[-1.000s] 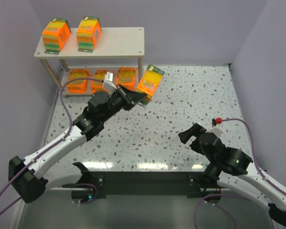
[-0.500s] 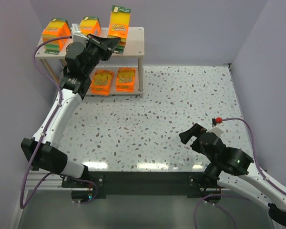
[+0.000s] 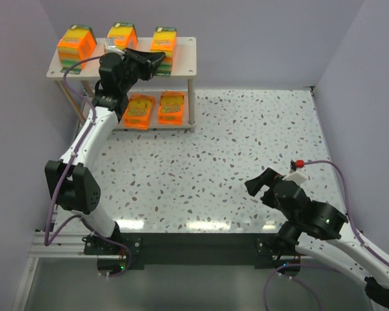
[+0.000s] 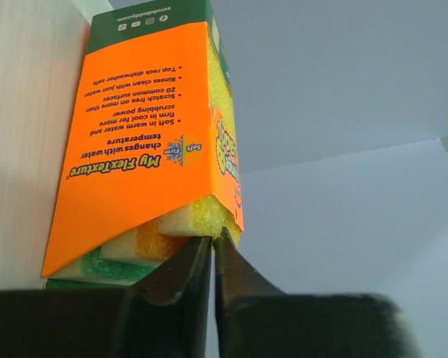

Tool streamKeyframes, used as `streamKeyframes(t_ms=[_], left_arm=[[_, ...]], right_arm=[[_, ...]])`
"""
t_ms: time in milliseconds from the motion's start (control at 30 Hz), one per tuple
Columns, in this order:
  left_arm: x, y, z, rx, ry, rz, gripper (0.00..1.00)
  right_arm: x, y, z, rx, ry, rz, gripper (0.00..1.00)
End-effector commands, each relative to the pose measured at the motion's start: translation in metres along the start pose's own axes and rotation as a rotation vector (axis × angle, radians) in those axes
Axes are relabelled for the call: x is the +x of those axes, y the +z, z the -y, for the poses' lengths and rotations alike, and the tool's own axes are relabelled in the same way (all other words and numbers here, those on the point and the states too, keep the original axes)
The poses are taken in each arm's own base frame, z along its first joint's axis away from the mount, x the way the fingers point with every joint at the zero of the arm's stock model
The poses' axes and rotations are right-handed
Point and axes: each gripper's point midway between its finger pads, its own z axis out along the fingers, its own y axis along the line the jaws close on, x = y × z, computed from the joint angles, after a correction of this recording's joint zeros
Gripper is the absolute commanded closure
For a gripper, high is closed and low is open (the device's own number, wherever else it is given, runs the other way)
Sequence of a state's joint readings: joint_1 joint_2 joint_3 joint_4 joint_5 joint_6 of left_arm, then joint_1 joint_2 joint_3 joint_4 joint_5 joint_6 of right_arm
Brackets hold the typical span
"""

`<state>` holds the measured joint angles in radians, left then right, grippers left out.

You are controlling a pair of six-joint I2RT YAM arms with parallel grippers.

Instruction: Place and organize the cleaning sponges onto the shelf

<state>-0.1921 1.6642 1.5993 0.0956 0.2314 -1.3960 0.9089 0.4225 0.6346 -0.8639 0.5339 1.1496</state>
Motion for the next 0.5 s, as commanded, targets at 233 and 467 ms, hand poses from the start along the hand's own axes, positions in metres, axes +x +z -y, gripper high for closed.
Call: streamKeyframes(t_ms=[233, 467], left_arm=[[-0.012, -0.015, 0.058, 0.172, 0.075, 0.033, 0.18], [0.012, -0.07, 0.095, 0.326, 0.313, -0.032, 0.08]], right_arm=[[-0.015, -0.005, -0.012, -0.031, -0.017, 0.041, 0.01], [-0.017, -0.007, -0.026, -0.112, -0.081, 0.044, 0.01]])
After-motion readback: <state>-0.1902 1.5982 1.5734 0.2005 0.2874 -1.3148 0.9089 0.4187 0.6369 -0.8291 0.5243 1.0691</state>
